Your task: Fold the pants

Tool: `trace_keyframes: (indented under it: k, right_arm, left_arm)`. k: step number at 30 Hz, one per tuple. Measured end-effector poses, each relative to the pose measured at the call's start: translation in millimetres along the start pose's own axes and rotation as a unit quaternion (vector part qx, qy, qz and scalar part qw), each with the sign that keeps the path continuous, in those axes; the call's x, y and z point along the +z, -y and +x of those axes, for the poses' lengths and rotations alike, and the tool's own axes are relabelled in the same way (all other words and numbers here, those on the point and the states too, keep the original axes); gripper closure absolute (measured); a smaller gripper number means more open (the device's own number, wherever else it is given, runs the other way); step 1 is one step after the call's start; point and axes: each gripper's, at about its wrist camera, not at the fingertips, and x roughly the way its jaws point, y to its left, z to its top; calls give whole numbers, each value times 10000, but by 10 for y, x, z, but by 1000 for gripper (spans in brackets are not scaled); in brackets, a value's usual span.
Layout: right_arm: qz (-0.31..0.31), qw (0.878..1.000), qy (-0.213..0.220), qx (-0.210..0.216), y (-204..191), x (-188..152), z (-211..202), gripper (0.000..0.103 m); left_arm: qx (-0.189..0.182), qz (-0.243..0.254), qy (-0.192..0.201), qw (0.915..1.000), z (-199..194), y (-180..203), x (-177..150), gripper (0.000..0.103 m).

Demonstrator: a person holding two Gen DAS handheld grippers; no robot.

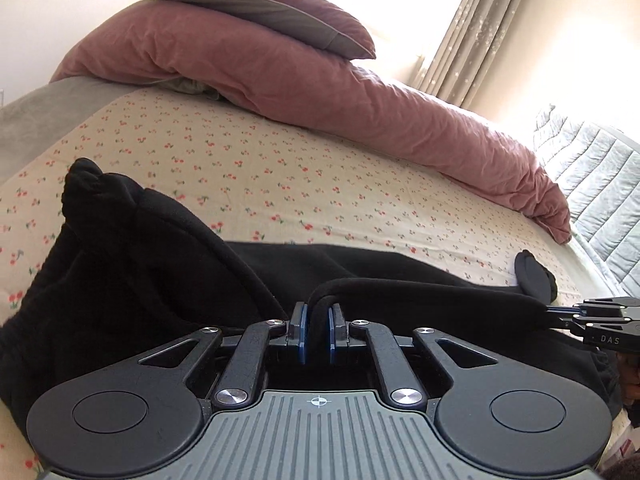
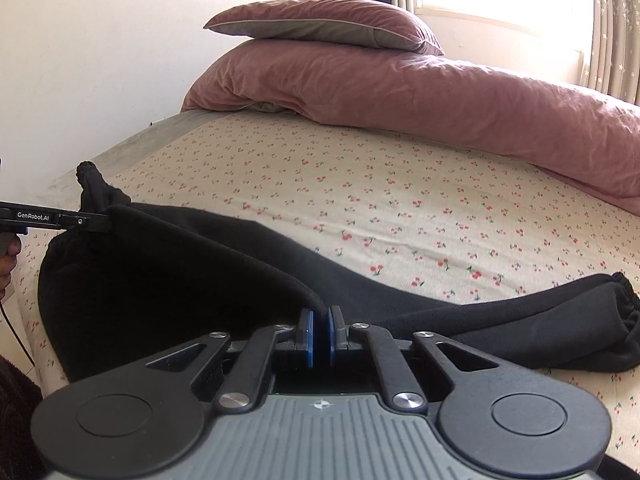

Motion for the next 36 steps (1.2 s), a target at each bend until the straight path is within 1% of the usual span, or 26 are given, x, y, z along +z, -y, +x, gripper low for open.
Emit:
trace_keyframes:
  k: [3,5,6,8,9,11,12,13,14,15,16,17,18,20,22,24,26,27,29,31,32,34,35,36]
  right_arm:
    - [3,9997,-211,117,-40,-214,70,94]
    - [-83,9990,-429,116,-64,-355,129,93]
    - [-115,9986,-505,108,-77,-426,154,93]
    - [-143,9978,-644,99,-88,-523,223,91]
    - [-192,9978,-636,84,-99,-558,233,91]
    - [-272,9980,-564,50,-122,-574,205,90]
    - [-204,9983,-536,71,-116,-571,177,84]
    - [-93,9986,-507,136,-98,-558,141,79]
    - [69,9987,-444,238,-71,-553,80,64]
    - [200,9987,-366,308,-45,-532,28,56]
    - [305,9986,-284,333,-4,-527,-27,55]
    - [415,9984,-207,316,25,-507,-76,53]
    - [550,9980,-133,277,59,-499,-115,46]
    - [915,9957,13,141,145,-480,-169,37]
    - [1303,9914,67,-1,223,-485,-147,36]
    - [1615,9869,8,-53,276,-500,-74,36]
    - [1675,9856,-138,-206,283,-520,36,36]
    - [1650,9856,-227,-301,262,-523,95,36]
    - [1650,9850,-347,-379,267,-557,174,36]
    - [1674,9845,-338,-403,280,-572,212,36]
    - [1687,9843,-316,-409,295,-568,214,35]
    - [1747,9833,-284,-419,308,-554,219,35]
    - [1792,9825,-264,-421,320,-548,229,35]
    - [1838,9817,-241,-433,331,-548,237,35]
  left_arm:
    - [-60,-127,-204,9997,-15,-120,-227,92]
    - [-118,-225,-354,9991,9,-196,-333,89]
    - [-130,-185,-401,9989,-1,-215,-387,87]
    - [-154,10,-398,9991,-31,-204,-430,86]
    - [-184,145,-363,9991,-70,-183,-443,85]
    - [-222,263,-282,9990,-149,-153,-452,82]
    - [-230,263,-243,9991,-186,-146,-452,79]
    - [-184,247,-186,9994,-223,-148,-455,68]
    - [-80,213,-103,9997,-269,-150,-456,57]
    - [30,176,-6,9998,-315,-159,-461,33]
    - [109,126,109,9998,-362,-168,-461,26]
    - [148,69,199,9997,-403,-186,-459,26]
    - [202,-12,262,9995,-429,-212,-454,26]
    - [487,-310,373,9976,-456,-280,-445,25]
    - [773,-691,472,9935,-466,-369,-427,24]
    - [986,-1069,571,9877,-478,-468,-408,24]
    - [1174,-1379,738,9807,-515,-551,-405,26]
    - [1233,-1499,836,9774,-530,-586,-405,28]
    - [1324,-1708,962,9716,-551,-674,-404,29]
    - [1399,-1821,1026,9679,-525,-715,-406,38]
    - [1459,-1838,1029,9666,-502,-722,-405,40]
    - [1582,-1857,1039,9642,-455,-734,-402,54]
    - [1642,-1876,1037,9628,-432,-743,-402,58]
    - [1722,-1919,1021,9608,-409,-750,-405,66]
